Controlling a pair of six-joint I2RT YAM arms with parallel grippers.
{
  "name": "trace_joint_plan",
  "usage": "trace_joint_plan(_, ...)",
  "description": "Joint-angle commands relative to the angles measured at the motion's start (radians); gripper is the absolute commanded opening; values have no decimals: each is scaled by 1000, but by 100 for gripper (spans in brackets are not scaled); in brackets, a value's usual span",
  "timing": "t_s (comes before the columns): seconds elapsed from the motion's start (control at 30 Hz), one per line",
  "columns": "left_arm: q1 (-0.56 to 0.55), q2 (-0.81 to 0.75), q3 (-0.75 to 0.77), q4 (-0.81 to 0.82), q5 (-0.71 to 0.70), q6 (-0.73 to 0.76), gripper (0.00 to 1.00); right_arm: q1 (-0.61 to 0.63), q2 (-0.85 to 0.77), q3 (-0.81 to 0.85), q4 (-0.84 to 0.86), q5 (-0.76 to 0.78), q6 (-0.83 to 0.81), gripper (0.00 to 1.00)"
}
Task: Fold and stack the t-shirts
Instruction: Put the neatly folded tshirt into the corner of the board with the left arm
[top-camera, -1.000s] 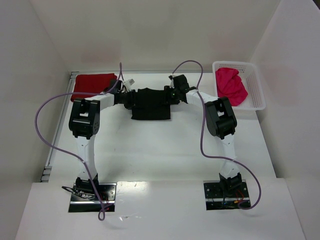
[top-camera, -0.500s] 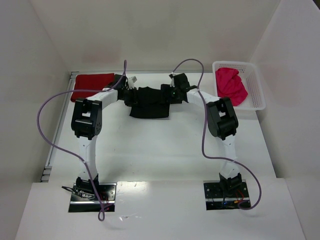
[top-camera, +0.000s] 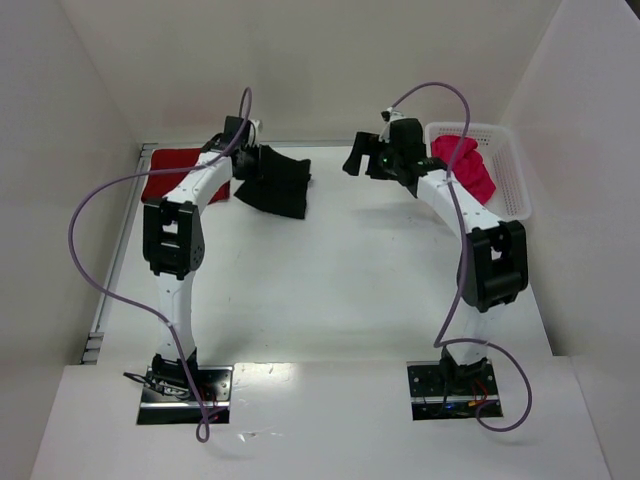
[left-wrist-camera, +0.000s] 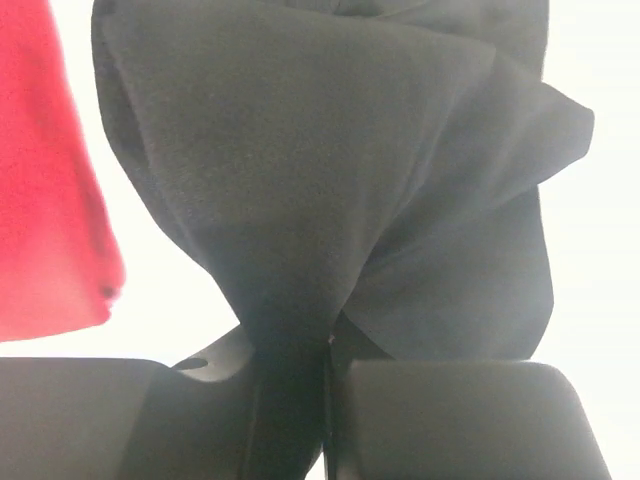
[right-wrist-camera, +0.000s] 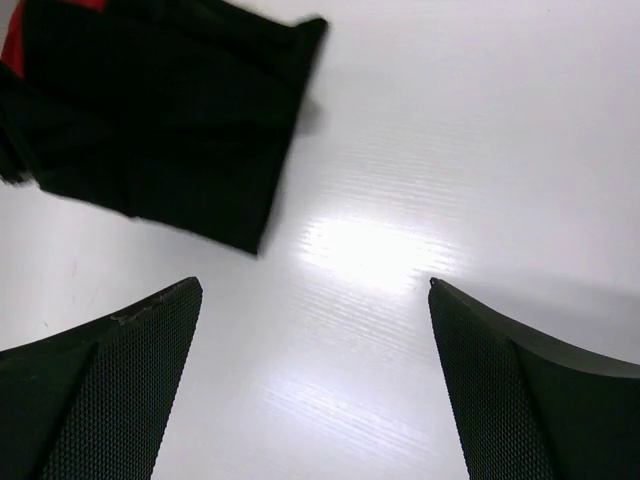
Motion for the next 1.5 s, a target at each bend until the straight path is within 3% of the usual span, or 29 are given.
trace_joint_plan(0.0, -2, -7, 124, -43, -194, 92, 0, 3, -65, -53, 1, 21, -25, 100)
trace_joint_plan(0.43, 93, -4, 181, -68, -351, 153, 0, -6, -207, -155, -9, 64, -45, 100)
trace_joint_plan(0.77, 205, -38, 142, -45, -317, 167, 0, -6, -217, -174, -9, 66, -45, 100)
trace_joint_plan(1.03, 298, -69, 170, -34, -218, 158, 0, -6, -227, -201, -9, 66, -54, 100)
trace_joint_plan(1.2, 372, -59, 219, -49, -31, 117, 0, -6, -217, -201, -9, 66, -54, 100)
trace_joint_plan(1.33, 403, 0, 323, -81, -26, 126, 0, -6, -208, -201, -9, 66, -54, 100)
trace_joint_plan(1.47, 439, 77, 427, -109, 66, 117, 0, -6, -208, -201, -9, 66, -54, 100)
